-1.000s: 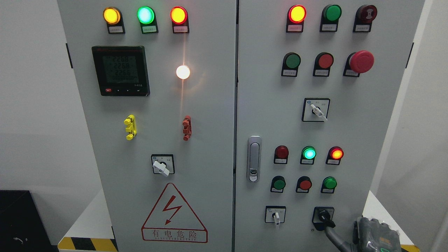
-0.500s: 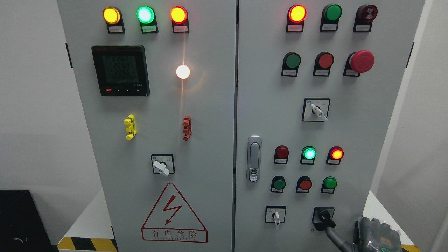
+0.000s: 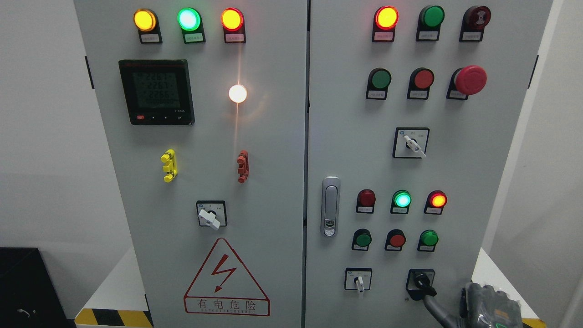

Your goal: Flip black knob to close circuit

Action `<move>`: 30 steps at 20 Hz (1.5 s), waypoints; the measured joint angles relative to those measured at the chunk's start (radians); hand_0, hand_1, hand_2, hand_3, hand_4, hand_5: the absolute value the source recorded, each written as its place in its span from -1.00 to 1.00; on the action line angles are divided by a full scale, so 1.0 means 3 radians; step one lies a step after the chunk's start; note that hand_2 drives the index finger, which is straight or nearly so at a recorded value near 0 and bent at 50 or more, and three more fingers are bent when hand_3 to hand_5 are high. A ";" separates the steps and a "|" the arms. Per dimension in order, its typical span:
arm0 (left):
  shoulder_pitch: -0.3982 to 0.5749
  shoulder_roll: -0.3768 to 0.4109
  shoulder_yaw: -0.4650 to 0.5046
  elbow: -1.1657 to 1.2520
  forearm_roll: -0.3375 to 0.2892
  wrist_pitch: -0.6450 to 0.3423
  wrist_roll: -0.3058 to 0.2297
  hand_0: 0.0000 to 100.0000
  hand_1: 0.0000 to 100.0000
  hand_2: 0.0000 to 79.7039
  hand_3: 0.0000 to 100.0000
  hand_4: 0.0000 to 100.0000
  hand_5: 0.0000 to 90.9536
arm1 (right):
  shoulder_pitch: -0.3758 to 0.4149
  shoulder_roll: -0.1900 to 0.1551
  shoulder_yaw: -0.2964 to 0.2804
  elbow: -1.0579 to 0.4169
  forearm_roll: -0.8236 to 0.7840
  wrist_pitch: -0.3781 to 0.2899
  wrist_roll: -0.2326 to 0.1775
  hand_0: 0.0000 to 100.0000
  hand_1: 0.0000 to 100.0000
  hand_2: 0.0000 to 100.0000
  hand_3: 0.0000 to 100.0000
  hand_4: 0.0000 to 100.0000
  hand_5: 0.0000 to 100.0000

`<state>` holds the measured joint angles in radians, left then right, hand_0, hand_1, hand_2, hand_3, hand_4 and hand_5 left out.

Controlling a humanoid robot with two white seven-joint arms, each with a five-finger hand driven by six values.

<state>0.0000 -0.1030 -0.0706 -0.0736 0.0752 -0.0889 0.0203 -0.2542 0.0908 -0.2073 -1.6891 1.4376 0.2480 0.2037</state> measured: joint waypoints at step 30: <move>0.0000 0.0000 0.0000 0.0000 0.0000 0.0000 0.0000 -0.76 0.11 -1.00 -1.00 -1.00 -1.00 | 0.0120 0.0039 0.0228 -0.0075 -0.0008 -0.0015 -0.0107 -1.00 -0.94 0.82 1.00 0.91 0.95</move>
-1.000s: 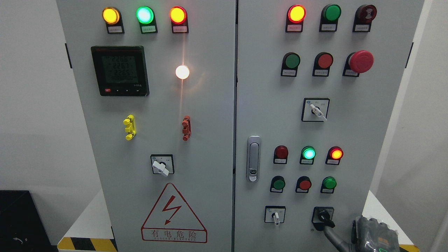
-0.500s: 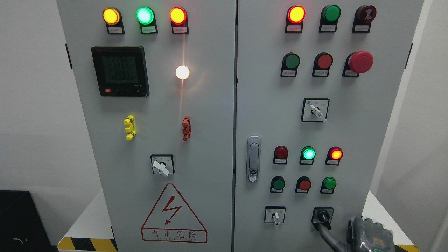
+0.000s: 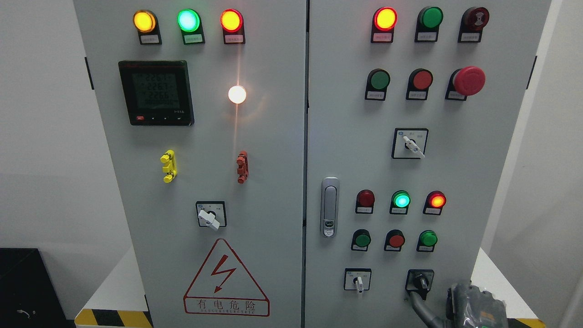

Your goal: Flip black knob to close circuit

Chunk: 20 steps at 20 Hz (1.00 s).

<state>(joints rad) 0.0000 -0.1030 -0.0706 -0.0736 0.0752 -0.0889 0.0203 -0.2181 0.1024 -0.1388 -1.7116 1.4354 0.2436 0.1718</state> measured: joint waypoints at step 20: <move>0.0000 0.0000 0.0000 0.0000 0.0000 0.0000 0.0000 -0.76 0.11 -1.00 -1.00 -1.00 -1.00 | 0.0264 0.0082 0.0146 -0.0311 -0.0215 -0.0012 -0.0003 -1.00 -0.91 0.59 0.99 0.80 0.80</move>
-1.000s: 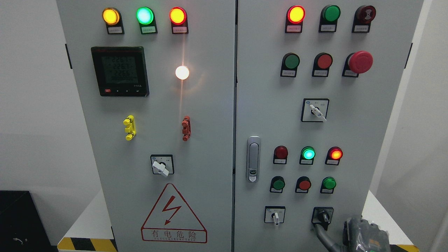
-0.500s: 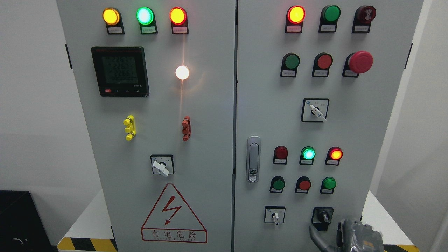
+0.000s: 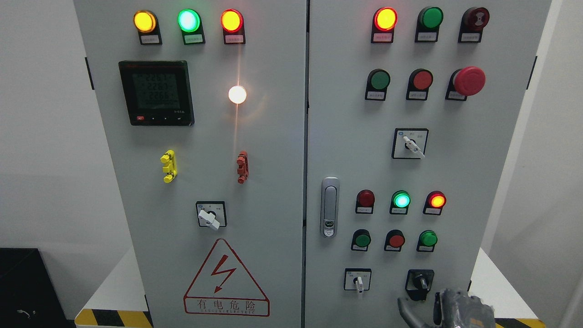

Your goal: Flip black knob to close circuit

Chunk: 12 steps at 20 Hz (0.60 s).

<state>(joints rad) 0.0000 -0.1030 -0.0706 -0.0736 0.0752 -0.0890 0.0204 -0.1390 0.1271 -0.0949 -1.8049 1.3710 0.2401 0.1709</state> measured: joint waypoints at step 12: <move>0.0000 0.0000 0.0000 0.0000 0.0000 0.0000 0.0000 -0.76 0.11 -1.00 -1.00 -1.00 -1.00 | 0.0363 0.0010 0.0047 -0.0338 -0.1024 0.0029 -0.0503 -1.00 -0.81 -0.12 0.40 0.37 0.25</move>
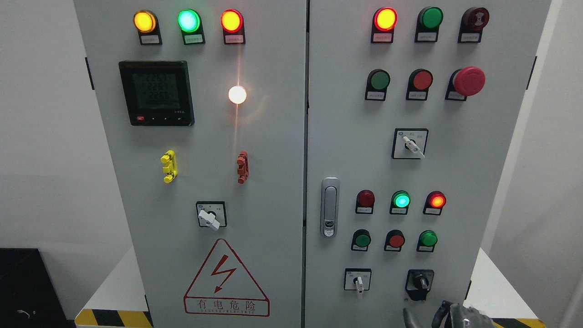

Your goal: Flip black knob to close circuit

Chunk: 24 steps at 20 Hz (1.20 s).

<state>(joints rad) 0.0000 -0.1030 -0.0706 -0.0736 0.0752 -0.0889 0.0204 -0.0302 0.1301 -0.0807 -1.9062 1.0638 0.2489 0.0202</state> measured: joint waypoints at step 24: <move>0.0000 0.0000 0.0000 0.0000 0.0000 0.0000 0.0000 -0.76 0.11 -1.00 -1.00 -1.00 -1.00 | 0.0996 -0.0020 0.0097 -0.0512 -0.2871 -0.0778 -0.0345 -1.00 -1.00 -0.91 -0.60 -0.64 -0.73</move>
<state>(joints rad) 0.0000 -0.1030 -0.0706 -0.0736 0.0752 -0.0890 0.0203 0.2686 0.1241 -0.0515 -2.0599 0.2024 0.0154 -0.0833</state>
